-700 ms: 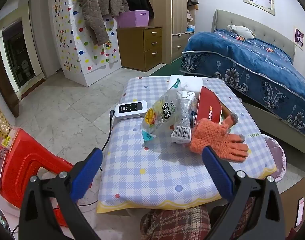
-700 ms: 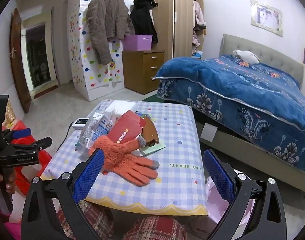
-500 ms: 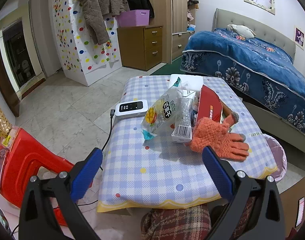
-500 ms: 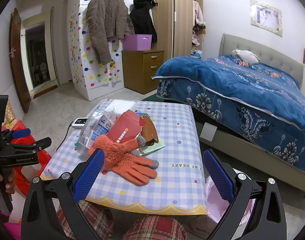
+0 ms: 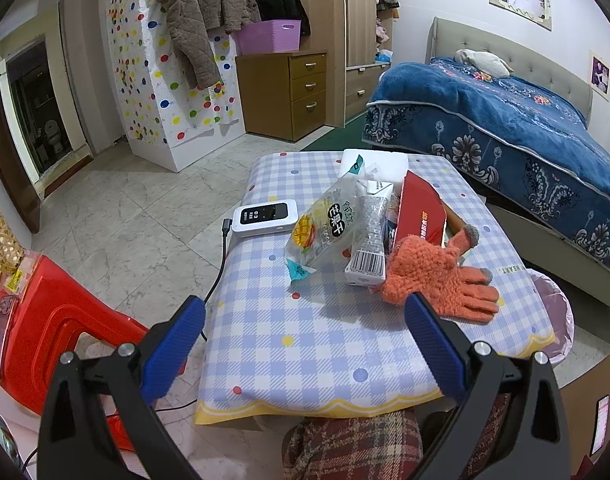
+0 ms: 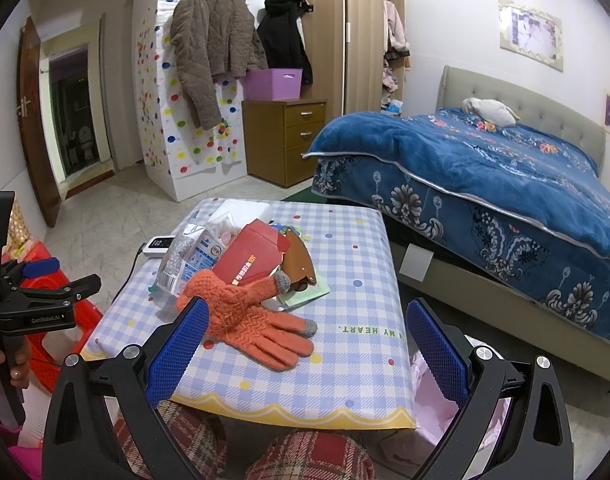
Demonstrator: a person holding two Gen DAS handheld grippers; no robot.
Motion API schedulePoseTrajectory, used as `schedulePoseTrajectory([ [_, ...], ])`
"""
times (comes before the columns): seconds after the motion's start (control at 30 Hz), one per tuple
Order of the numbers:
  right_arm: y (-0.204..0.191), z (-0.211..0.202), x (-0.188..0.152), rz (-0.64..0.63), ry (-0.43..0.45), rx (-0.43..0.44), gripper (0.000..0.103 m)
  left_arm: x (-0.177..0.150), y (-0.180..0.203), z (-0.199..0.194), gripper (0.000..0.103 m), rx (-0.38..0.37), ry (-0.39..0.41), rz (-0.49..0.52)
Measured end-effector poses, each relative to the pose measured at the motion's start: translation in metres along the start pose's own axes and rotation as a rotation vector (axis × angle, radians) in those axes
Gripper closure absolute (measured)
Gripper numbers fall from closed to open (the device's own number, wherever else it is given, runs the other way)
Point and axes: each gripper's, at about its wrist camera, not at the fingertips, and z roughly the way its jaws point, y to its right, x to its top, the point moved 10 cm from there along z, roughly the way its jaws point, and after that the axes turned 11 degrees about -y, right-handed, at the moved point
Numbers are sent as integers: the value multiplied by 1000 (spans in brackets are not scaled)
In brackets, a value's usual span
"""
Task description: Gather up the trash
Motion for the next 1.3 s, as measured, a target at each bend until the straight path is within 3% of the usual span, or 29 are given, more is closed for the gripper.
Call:
schedulePoseTrajectory([
  [0.97, -1, 6, -5, 12, -8, 14, 6, -3, -4, 2, 6, 1, -6, -7],
  [1.2, -31, 45, -7, -18, -68, 107, 6, -6, -19, 17, 6, 33, -22, -31],
  [1.3, -43, 66, -14, -44, -160, 114, 6, -6, -28, 27, 6, 31, -35, -55],
])
